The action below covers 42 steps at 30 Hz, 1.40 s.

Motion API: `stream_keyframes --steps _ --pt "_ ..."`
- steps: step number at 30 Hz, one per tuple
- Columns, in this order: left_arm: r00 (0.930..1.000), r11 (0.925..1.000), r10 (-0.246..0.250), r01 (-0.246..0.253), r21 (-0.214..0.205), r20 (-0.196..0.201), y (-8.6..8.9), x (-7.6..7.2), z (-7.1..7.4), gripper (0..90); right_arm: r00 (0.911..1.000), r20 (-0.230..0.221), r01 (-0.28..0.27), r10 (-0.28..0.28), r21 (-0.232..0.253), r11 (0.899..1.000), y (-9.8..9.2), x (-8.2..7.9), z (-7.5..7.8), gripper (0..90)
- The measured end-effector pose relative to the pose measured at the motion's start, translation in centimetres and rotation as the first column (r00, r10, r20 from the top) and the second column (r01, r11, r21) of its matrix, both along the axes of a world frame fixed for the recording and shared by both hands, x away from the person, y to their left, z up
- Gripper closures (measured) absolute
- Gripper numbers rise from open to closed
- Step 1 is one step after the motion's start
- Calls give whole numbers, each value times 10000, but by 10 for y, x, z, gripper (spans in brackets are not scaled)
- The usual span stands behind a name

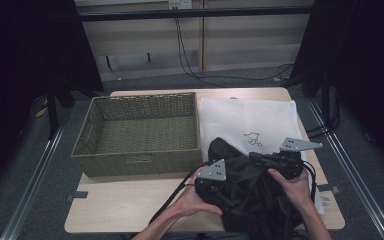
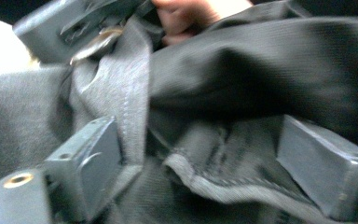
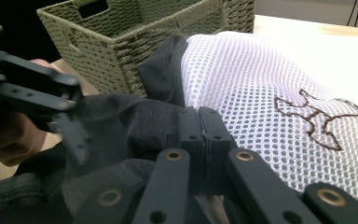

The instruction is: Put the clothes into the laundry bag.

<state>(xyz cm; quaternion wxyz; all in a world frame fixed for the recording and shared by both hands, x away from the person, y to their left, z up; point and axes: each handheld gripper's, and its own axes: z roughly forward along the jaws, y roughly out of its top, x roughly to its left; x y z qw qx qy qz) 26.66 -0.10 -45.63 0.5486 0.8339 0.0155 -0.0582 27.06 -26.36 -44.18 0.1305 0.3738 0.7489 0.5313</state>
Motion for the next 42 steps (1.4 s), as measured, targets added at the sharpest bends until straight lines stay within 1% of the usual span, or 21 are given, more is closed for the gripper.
stream_keyframes --steps 3,5,6,9,11,15,17,19,21,22,25,26,28,32,34,35,36,37,39,41,42 --pt "10000 9983 26 -21 581 -94 -8 1 -12 78 10000 22 5 -5 -29 10000 0 0 0 894" --pt "9996 9970 46 -66 766 264 -12 -3 -19 43 10000 26 -18 19 -82 10000 2 -1 1 894" --pt "9997 9969 80 -99 776 245 -15 -5 -21 14 10000 58 -38 38 -110 9999 2 -1 1 894" --pt "9977 9918 -24 -62 1280 671 -18 -8 -29 1 10000 -12 -45 45 -86 10000 1 0 0 894" --pt "9980 9923 -120 43 1237 618 -19 -8 -33 1 10000 -26 -78 78 -112 9999 2 0 0 894" --pt "9915 9845 -76 -153 1746 1302 -22 -14 -39 7 9999 -34 -131 130 -133 9998 3 0 -1 894" --pt "9814 9791 136 -520 1965 1916 -25 -18 -41 60 9999 -110 -111 109 -186 9998 4 0 -1 894" --pt "9723 9783 341 -797 1914 2311 -26 -20 -42 110 9998 -168 -122 118 -237 9996 6 0 -2 894" --pt "9679 9776 684 -1134 1771 2420 -25 -20 -41 180 9998 -180 -119 115 -257 9996 6 0 -2 894" --pt "9662 9794 887 -1288 1553 2422 -24 -20 -41 253 9998 -167 -117 113 -254 9996 6 0 -2 894" --pt "9739 9825 1182 -1430 1193 1936 -22 -13 -36 551 9999 -103 -134 132 -177 9998 6 -2 2 894" --pt "9739 9825 1182 -1430 1193 1936 -22 -13 -36 641 9999 -69 -143 142 -153 9998 5 -3 4 894" --pt "9701 9817 1256 -1517 1151 2076 -23 -10 -35 727 9999 -45 -144 143 -115 9998 5 -4 6 894" --pt "9754 9829 1435 -1601 904 1672 -21 -4 -26 775 9998 102 -195 195 -35 9998 3 -7 15 894" --pt "9752 9830 1488 -1638 827 1636 -21 -2 -23 782 9997 119 -208 208 -12 9998 2 -7 18 894" --pt "9749 9831 1535 -1672 751 1615 -22 1 -19 784 9995 226 -204 204 2 9998 3 -7 26 895" --pt "9770 9837 1607 -1702 587 1402 -23 2 -17 784 9995 226 -204 204 2 9998 3 -7 26 895" --pt "9753 9838 1620 -1716 529 1504 -23 6 -11 788 9989 355 -294 295 -53 9996 6 -8 36 895" --pt "9727 9827 1745 -1818 354 1531 -26 10 0 789 9987 401 -320 324 -94 9994 9 -9 41 895" --pt "9708 9826 1732 -1817 374 1657 -28 13 9 790 9957 695 -613 613 -19 9981 18 -12 58 895" --pt "9694 9808 1892 -1943 179 1562 -29 17 17 790 9953 717 -660 657 16 9978 19 -12 62 895"
